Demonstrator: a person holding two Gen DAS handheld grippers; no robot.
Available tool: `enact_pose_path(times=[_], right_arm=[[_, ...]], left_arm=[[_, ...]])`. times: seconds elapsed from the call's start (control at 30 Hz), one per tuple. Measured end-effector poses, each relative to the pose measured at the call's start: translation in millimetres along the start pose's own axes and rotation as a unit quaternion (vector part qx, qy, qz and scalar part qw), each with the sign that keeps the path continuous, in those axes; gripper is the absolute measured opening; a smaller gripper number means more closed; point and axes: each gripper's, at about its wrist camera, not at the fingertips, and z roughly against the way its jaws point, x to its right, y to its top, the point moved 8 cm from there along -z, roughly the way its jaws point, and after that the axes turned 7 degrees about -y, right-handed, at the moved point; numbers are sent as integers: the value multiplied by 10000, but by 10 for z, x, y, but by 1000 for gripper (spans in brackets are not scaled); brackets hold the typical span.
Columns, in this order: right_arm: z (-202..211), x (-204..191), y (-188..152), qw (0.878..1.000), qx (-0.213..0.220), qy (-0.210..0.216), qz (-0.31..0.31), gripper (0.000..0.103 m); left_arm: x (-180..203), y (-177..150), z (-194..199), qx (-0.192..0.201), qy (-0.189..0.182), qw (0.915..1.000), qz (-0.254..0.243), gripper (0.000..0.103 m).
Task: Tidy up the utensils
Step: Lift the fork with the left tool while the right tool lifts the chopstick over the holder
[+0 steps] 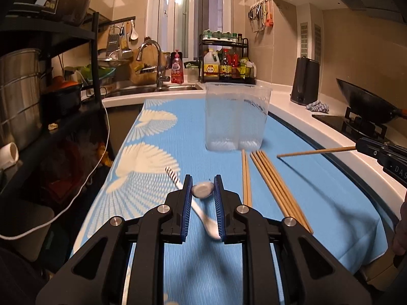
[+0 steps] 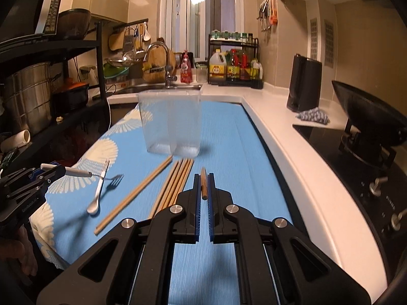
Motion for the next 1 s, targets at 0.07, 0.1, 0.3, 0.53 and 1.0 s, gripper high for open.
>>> enact_pose_path(times=[0.07, 0.1, 0.3, 0.53, 1.0], right_arm=[[-28, 14, 134, 10000, 49, 10, -16, 5], [-47, 17, 204, 10000, 67, 12, -21, 5], [-144, -1, 609, 9999, 96, 44, -80, 5], [-228, -77, 1085, 9998, -14, 146, -130, 5], [-295, -242, 2177, 9960, 47, 775, -453, 5]], left_arm=[[-34, 148, -58, 6, -33, 10000, 62, 17], [-56, 219, -87, 6, -33, 9999, 101, 17], [-155, 635, -328, -249, -156, 9992, 288, 17], [-231, 990, -471, -593, -285, 9971, 387, 17], [-210, 1991, -478, -571, -840, 9933, 555, 16]])
